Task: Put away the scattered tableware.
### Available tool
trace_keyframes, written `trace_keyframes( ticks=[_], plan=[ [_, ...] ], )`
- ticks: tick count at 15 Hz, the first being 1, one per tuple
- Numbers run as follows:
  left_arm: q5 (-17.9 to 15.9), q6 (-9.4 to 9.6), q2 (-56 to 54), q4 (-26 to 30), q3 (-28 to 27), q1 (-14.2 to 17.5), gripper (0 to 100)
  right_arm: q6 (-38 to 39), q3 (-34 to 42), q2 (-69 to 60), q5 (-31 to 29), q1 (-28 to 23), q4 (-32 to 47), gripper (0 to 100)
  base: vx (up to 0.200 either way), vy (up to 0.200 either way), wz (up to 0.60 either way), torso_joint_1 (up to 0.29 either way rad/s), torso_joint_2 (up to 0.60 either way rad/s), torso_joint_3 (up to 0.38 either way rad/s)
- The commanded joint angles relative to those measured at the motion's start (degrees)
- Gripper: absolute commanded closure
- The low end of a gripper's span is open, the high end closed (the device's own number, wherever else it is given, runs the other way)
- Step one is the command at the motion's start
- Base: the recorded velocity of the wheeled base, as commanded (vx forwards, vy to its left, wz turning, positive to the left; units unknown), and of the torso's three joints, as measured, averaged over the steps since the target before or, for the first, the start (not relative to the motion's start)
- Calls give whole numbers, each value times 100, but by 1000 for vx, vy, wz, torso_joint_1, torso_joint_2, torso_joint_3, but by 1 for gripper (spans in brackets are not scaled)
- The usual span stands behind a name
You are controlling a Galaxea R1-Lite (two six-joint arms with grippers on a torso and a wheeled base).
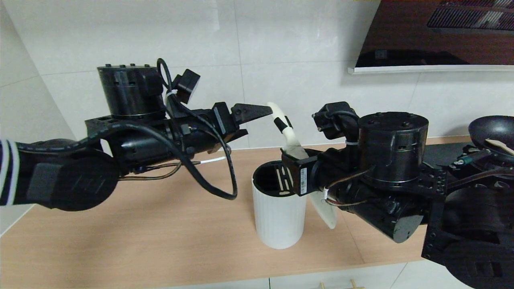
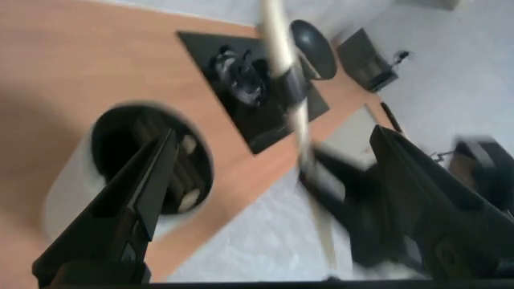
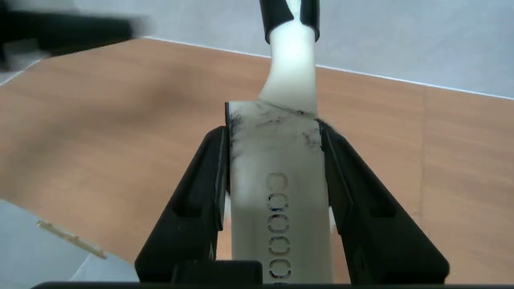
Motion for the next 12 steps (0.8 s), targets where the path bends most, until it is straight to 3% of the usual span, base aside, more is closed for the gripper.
trace_keyframes(
  ticks=[1, 4, 7, 12],
  plan=[
    [10, 4, 479, -126, -290, -247, 0, 16, 39, 63, -1, 87, -5, 100, 0, 0, 0, 0, 0, 0],
    [46, 250, 558, -126, -352, -309, 0, 34, 109, 63, -10, 149, -40, 100, 0, 0, 0, 0, 0, 0],
    [274, 259, 567, -135, -325, -317, 0, 25, 153, 71, -19, 149, -198, 100, 0, 0, 0, 0, 0, 0],
    [283, 417, 760, -153, -369, -405, 0, 25, 162, 133, -10, 149, -207, 100, 0, 0, 0, 0, 0, 0]
  ],
)
